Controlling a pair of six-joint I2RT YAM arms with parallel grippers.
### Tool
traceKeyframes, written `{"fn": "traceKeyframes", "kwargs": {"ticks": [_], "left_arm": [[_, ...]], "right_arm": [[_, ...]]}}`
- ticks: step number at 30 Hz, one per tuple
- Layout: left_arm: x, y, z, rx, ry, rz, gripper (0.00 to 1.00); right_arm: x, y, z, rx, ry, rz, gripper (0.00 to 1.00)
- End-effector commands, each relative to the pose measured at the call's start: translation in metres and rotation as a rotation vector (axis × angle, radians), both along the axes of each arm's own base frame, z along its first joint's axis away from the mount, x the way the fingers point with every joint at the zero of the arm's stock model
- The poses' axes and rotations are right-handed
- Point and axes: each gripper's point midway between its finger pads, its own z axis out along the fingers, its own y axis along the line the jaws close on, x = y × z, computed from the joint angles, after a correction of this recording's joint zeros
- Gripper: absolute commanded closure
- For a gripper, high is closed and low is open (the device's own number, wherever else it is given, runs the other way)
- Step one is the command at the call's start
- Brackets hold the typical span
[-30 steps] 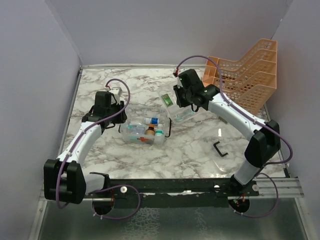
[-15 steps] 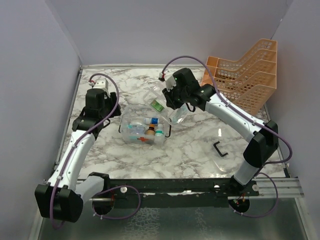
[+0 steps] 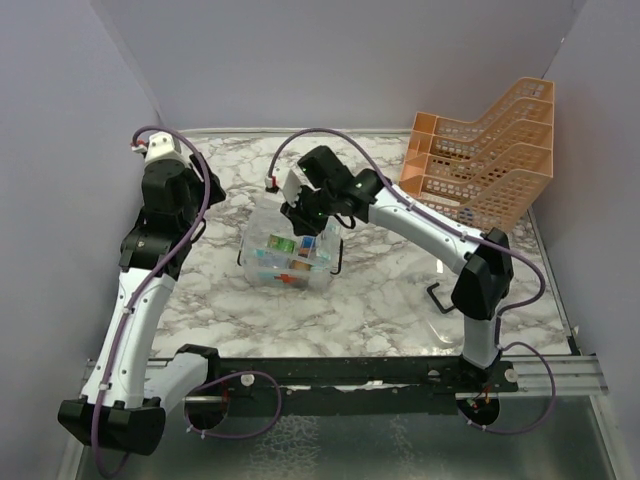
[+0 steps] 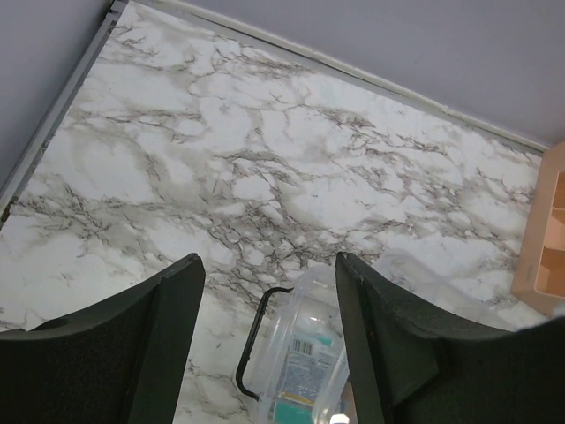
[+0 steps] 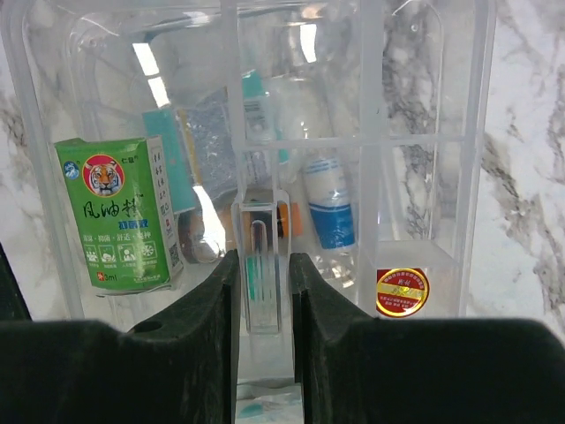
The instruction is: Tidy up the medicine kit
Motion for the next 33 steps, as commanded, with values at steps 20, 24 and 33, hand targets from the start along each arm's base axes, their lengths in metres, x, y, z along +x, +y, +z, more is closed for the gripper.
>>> {"fn": "traceKeyframes", "kwargs": {"ticks": [20, 24, 33], "left_arm": [[-0.002, -0.008, -0.042, -0.076, 0.149, 0.013, 0.34], [-0.002, -0.006, -0.047, -0.076, 0.169, 0.019, 0.34], [-0.001, -0.013, -0.062, -0.098, 0.215, -0.012, 0.34]], "right_arm": [[-0.007, 0.028, -0.045, -0.128, 0.018, 0.210, 0.96], [-0.001, 0.031, -0.050, -0.139, 0.010, 0.199, 0.96], [0.004, 0.032, -0.061, -0.160, 0.002, 0.200, 0.96]]}}
